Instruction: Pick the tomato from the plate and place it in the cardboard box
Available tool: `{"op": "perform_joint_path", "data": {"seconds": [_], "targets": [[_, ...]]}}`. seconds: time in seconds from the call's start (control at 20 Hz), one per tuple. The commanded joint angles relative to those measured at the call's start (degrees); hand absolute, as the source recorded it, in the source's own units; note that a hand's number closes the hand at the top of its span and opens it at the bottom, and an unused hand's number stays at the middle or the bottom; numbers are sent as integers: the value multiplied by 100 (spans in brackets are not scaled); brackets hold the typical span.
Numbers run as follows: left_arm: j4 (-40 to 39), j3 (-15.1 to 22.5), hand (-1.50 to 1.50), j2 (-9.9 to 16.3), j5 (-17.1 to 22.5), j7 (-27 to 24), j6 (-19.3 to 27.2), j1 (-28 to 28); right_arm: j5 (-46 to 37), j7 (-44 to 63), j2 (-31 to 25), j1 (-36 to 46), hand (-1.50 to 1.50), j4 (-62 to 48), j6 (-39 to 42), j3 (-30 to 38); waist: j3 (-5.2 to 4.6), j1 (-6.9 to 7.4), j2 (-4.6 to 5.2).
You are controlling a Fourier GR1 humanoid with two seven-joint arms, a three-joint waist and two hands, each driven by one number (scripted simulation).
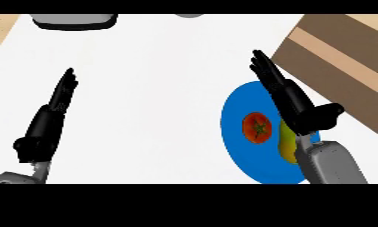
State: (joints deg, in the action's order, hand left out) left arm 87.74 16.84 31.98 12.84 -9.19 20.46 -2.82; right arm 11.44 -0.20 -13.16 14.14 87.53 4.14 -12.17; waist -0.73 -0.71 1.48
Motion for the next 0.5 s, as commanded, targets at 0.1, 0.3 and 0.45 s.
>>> {"op": "perform_joint_path", "data": {"seconds": [0.1,0.3,0.45], "targets": [[86,98,0,170,-138,193,-328,-381,-180,-440,-738,-79,-150,1168,-255,860,77,-252,-231],[-10,99,0,331,-83,25,-642,-391,-1439,-453,-2209,-67,-150,1614,-394,1501,27,-725,-308],[217,208,0,380,-44,-40,-1041,-474,-1054,-1267,-2039,-1282,-150,2117,-474,2203,80,-296,-204]]}}
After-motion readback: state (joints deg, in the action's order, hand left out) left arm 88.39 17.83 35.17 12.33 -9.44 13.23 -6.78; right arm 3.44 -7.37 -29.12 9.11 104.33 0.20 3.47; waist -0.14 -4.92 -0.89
